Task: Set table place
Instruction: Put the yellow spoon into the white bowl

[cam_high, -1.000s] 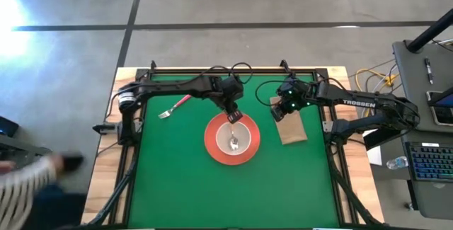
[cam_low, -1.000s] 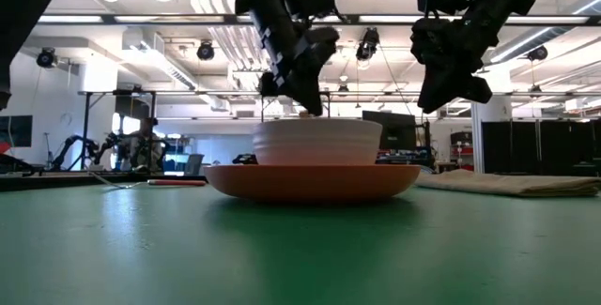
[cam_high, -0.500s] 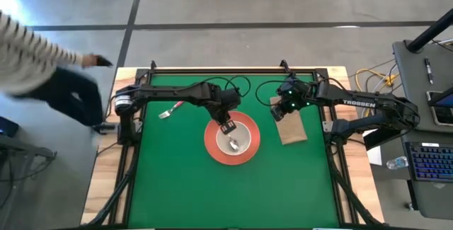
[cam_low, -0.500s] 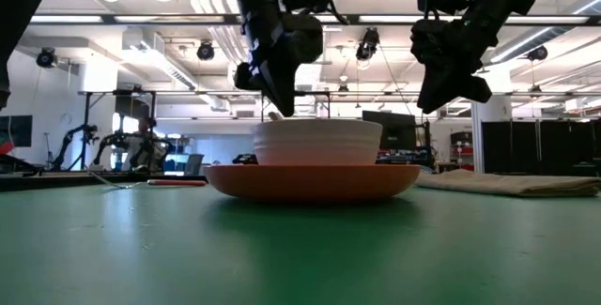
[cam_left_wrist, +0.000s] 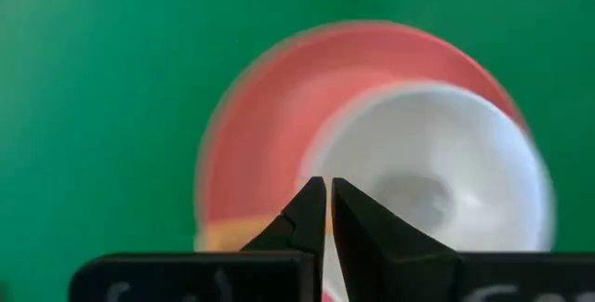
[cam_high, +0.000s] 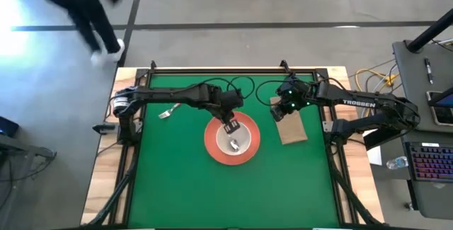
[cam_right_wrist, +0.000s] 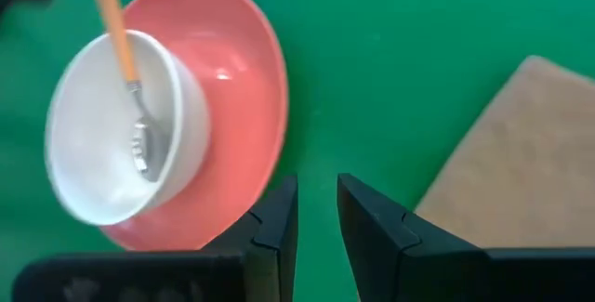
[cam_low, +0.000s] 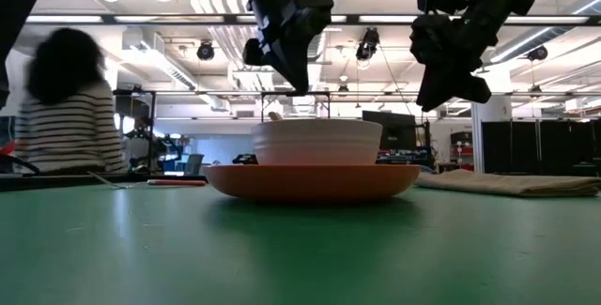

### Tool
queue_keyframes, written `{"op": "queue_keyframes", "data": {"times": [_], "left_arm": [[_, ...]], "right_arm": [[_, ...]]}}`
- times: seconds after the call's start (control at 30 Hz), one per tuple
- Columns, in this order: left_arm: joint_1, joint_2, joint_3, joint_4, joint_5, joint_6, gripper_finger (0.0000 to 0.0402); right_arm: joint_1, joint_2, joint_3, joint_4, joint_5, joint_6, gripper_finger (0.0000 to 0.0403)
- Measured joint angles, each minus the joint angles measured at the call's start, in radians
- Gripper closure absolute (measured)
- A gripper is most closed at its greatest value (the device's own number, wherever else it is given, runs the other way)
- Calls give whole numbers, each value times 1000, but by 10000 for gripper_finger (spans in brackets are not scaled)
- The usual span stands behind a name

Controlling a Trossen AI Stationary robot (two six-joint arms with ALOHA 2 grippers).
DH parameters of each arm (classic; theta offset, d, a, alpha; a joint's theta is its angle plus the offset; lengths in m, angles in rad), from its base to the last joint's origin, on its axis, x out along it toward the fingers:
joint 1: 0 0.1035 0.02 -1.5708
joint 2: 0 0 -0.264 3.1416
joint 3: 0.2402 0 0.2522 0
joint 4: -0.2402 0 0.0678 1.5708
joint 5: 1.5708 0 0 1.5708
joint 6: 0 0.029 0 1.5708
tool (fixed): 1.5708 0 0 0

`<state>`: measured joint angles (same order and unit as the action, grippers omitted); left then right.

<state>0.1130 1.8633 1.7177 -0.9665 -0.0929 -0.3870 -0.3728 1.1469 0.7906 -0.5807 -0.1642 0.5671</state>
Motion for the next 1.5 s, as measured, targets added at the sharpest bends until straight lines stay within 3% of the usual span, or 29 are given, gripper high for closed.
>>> {"op": "queue_keyframes", "data": {"times": [0.17,0.3,0.5,0.63,0.83,1.03,1.27,1.5], "left_arm": [[34,-32,16,-85,-92,-30,394],[36,-76,-26,-187,-142,-84,394],[38,-84,-71,-105,-152,-61,394],[45,-64,-73,-16,-114,-28,394],[50,-20,-89,-10,-62,-6,394],[51,0,-108,-43,-52,9,394],[31,0,-108,-94,58,-27,394],[-21,0,-107,-128,91,-64,394]], "right_arm": [[12,10,0,85,-32,25,333],[23,73,8,195,-117,50,343],[58,205,75,222,-132,17,355],[61,244,126,217,-132,-13,355],[61,223,187,172,-123,-41,355],[60,184,204,139,-72,-48,355],[60,190,204,112,-45,-55,355],[60,197,202,109,-44,-63,355]]}}
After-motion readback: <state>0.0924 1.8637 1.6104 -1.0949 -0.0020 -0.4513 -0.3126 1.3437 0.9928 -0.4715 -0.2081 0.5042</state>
